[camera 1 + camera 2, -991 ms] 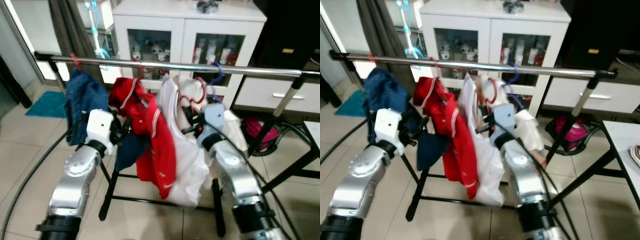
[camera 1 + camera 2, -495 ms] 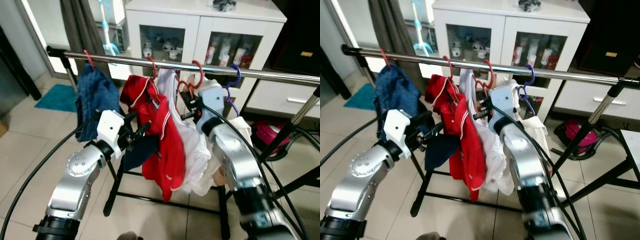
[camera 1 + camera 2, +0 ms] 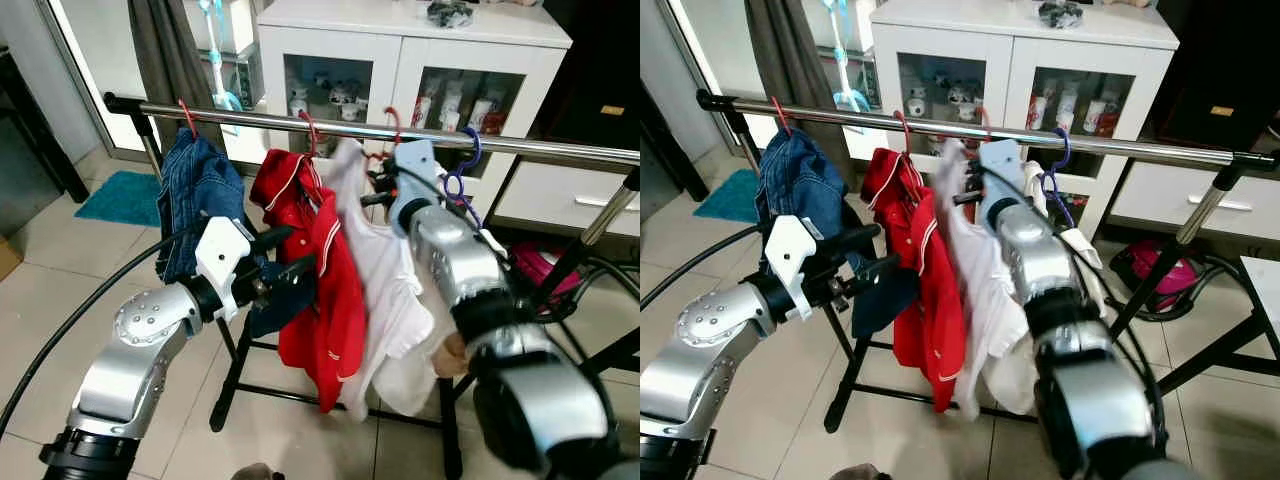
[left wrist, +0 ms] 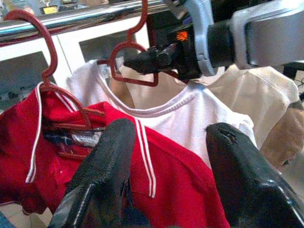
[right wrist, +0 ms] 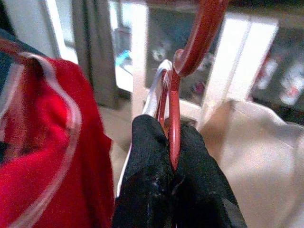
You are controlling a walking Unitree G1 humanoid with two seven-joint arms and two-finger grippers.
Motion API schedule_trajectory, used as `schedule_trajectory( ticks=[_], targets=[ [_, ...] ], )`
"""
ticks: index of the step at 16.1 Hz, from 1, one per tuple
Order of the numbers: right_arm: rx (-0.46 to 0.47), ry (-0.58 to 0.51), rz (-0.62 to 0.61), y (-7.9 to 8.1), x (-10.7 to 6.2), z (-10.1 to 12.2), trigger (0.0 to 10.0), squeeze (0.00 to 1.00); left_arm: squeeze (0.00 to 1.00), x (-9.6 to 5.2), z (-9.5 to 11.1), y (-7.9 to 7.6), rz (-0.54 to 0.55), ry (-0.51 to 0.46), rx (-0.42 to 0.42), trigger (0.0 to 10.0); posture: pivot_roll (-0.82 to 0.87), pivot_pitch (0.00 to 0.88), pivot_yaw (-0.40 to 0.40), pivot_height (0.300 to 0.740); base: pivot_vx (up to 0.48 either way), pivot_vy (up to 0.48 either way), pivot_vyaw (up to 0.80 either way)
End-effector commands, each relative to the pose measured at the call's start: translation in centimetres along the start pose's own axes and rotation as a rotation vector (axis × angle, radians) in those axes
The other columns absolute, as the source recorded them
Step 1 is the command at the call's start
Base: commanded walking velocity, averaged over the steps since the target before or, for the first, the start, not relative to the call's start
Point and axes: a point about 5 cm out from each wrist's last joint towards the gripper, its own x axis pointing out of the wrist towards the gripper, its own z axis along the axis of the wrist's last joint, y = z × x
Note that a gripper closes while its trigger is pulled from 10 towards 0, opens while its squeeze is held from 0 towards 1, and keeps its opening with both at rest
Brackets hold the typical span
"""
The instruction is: Hang hanger
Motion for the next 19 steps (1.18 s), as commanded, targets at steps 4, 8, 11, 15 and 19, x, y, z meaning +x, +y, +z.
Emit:
schedule_trajectory(
  ticks=[4,8,11,15,19],
  targets=[
    [0.034,0.100,-0.070,-2.1,0.3,-1.2,10.0,0.00,0.00,-0.4,0.3,-0.3,-0.039,0.020,0.014,10.0,0.05,0.000,0.023,0.740,0.000,0.000,0.00],
    [0.028,0.166,-0.076,-2.7,0.1,-2.8,10.0,0.00,0.00,-0.6,0.2,-0.3,-0.049,0.038,0.017,10.0,0.06,0.000,0.023,0.740,0.000,0.000,0.00],
    [0.043,0.155,-0.055,-2.6,0.2,-2.8,10.0,0.00,0.00,-0.6,0.2,-0.2,-0.048,0.048,0.022,10.0,0.06,0.000,0.026,0.740,0.000,0.000,0.00],
    [-0.014,0.088,-0.029,-3.0,0.2,-1.7,10.0,1.00,0.00,-0.4,0.2,0.1,0.030,0.005,-0.027,10.0,0.06,0.000,0.023,0.740,0.000,0.000,0.00],
    [0.055,-0.119,0.103,-3.4,-1.5,-0.6,10.0,1.00,0.00,-0.8,-1.5,0.4,0.277,-0.014,-0.137,10.0,0.04,0.000,0.031,0.740,0.000,0.000,0.00]
  ],
)
